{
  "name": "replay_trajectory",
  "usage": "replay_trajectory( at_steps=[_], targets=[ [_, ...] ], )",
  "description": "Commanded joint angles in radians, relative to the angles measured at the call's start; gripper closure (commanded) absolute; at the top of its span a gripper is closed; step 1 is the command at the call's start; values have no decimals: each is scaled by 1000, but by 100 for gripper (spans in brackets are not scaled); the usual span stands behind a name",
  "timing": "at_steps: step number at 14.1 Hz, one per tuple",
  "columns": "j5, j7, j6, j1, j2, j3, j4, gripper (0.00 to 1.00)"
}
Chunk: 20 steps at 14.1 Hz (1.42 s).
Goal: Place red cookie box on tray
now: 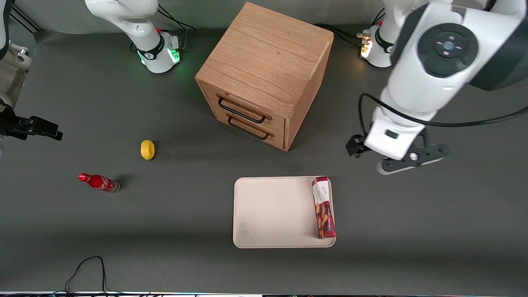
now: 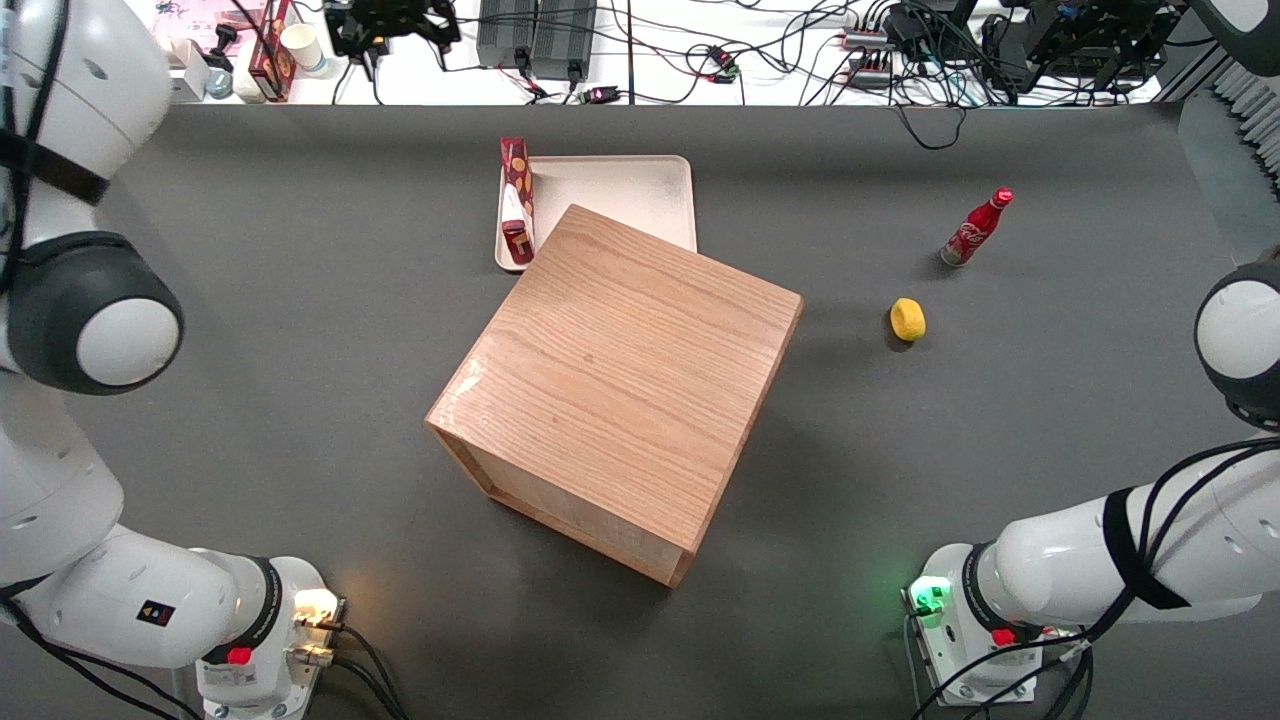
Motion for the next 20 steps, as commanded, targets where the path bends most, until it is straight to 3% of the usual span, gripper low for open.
replay_trajectory(
  at_steps=[1,8,12,20],
  targets=[
    [-58,125,97,119,-200,2,-289,0],
    [-117,413,180,339,-330,17,-472,0],
    [-158,556,191,284,-350,159,-473,0],
    [-157,543,185,333,-355,77,-476,0]
  ],
)
